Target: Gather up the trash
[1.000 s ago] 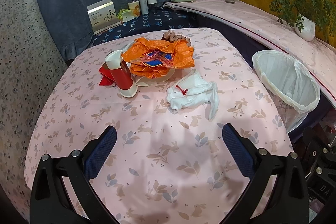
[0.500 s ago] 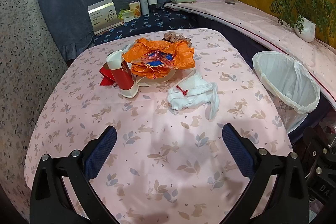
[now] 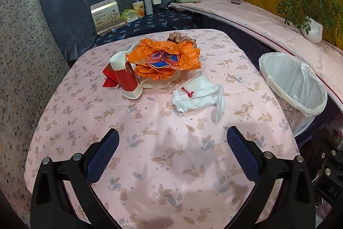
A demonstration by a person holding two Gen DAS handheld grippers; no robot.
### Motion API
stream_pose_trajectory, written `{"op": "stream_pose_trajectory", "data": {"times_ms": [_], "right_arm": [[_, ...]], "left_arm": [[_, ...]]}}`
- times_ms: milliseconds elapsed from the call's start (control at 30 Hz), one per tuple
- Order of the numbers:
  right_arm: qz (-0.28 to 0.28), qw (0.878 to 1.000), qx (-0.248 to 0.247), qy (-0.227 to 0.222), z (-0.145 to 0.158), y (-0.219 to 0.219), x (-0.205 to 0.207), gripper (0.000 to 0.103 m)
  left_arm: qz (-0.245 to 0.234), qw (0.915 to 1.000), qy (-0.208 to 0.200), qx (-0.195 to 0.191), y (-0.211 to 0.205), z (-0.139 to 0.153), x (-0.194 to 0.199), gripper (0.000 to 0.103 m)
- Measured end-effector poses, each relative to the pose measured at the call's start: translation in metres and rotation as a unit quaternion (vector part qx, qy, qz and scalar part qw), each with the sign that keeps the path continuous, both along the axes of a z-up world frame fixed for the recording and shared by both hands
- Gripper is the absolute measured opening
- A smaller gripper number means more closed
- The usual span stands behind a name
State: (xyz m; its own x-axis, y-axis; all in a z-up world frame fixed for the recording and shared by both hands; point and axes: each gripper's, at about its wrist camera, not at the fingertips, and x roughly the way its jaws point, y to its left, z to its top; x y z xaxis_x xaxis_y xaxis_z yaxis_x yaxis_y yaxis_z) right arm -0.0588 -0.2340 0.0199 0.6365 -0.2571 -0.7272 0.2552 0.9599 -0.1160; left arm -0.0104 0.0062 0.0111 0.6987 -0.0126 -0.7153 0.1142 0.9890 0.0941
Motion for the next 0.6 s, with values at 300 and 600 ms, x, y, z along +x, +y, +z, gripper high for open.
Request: {"op": "stream_pose_trajectory", "data": {"times_ms": [300, 600], "right_arm": [[-0.009, 1.0, 0.0, -0.001, -0.002, -0.001, 0.002, 0.096], [-0.007, 1.0, -0.003, 0.001, -0.004, 0.006, 0.011, 0.096]], "left_arm": [[0.006, 0.9999, -0.009, 0.001, 0.006, 0.001, 0.004, 0.096], [0.013, 0.9999, -0.003, -0.006, 0.017, -0.002, 0.013, 0.096]]}}
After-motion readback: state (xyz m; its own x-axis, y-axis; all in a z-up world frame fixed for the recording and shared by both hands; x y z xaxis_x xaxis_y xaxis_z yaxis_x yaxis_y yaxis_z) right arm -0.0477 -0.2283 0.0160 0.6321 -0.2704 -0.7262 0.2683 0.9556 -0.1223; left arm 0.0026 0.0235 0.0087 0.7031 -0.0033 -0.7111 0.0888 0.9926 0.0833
